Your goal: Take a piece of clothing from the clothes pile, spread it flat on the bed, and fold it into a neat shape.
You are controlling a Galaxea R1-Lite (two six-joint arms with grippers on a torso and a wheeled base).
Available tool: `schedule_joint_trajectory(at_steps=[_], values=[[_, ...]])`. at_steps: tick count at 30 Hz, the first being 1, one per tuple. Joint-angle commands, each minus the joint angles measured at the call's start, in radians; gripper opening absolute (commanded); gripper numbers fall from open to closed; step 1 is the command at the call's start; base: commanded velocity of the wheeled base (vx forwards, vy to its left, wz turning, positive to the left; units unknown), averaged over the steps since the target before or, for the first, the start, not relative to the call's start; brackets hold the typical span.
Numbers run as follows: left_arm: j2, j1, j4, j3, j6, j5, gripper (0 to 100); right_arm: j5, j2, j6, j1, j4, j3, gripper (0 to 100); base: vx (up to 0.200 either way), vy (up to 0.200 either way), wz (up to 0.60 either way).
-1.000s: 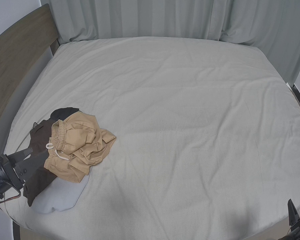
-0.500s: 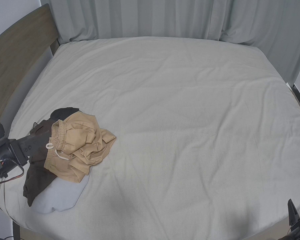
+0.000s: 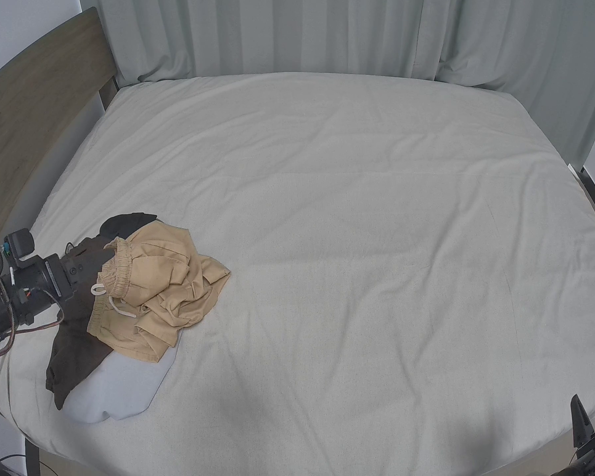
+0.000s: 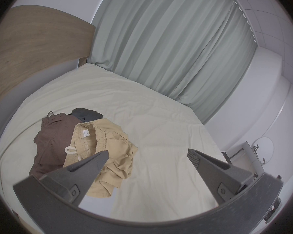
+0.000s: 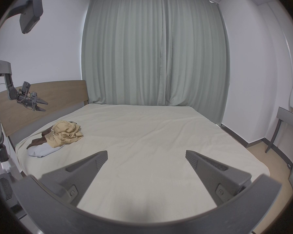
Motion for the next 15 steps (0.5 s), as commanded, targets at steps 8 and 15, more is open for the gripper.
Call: schedule_joint_trajectory(at_steps=[8,15], values=[[0.242,0.038,-0.090,-0.086,-0.001,-0.003,100,0.003,-0.016,0.000,-0.001,-0.001,0.018,100,0.000,0.000,0.00],[0.352,0.039,-0.176,-0.133,-0.010,-0.001,100,0.005,-0.016,0.001,-0.001,-0.001,0.018,100,0.000,0.000,0.00]])
